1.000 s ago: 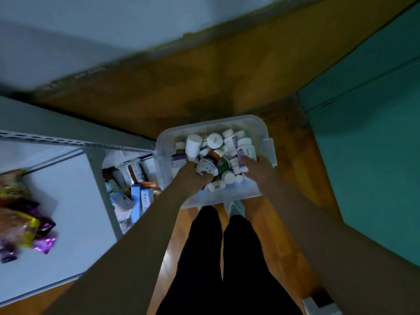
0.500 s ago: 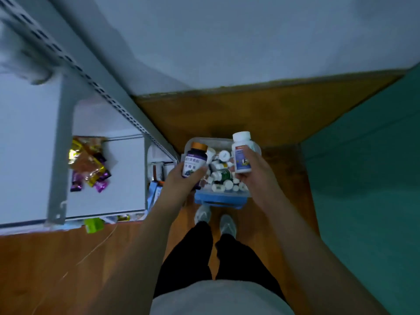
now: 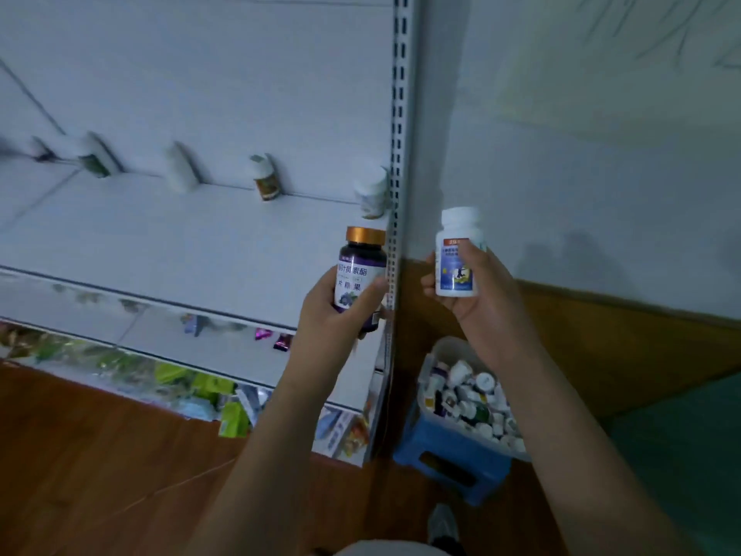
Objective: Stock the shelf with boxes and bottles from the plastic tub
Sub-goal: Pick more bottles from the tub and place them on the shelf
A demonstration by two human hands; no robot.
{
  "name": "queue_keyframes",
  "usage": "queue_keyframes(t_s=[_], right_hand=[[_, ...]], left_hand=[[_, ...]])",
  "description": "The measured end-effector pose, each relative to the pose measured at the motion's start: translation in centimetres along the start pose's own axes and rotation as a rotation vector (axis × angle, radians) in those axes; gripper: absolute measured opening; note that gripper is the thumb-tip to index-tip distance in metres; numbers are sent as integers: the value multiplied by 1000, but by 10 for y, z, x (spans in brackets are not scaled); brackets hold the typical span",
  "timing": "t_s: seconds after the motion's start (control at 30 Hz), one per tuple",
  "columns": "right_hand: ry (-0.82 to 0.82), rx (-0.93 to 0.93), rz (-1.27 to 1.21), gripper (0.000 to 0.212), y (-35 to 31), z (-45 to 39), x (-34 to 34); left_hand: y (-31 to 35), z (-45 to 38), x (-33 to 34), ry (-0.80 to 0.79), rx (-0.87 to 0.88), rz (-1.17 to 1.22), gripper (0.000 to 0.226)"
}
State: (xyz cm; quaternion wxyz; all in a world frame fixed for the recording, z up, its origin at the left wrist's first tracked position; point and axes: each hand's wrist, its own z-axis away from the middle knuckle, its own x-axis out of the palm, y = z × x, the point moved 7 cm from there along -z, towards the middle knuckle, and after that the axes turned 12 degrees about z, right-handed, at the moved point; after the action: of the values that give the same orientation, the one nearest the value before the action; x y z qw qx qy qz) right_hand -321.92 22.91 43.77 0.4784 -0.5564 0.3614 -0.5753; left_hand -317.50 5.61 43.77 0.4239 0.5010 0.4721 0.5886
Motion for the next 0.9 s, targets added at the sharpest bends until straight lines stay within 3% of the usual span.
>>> queue_keyframes(t_s=[0.13,0.27,0.43,0.63,0.8,0.9], right_hand=[[-119,-29,9,46,15,2,108],[-232,-35,72,37,42,8,214],[-396,-24,137,42,73,20,322],[-486,0,204,43,103,2,414],[-480,-10,277,15,134,-44,470],[-475,-28,314,31,148,-76,502]], left_hand=[[33,21,-106,136,82,-7,25],[58,49,-207,281,159,-9,20],[72,89,-301,452,187,61,19],[73,96,-386,573,221,63,19],[74,74,-446,610,194,54,19],[83,44,-481,610,188,26,20]])
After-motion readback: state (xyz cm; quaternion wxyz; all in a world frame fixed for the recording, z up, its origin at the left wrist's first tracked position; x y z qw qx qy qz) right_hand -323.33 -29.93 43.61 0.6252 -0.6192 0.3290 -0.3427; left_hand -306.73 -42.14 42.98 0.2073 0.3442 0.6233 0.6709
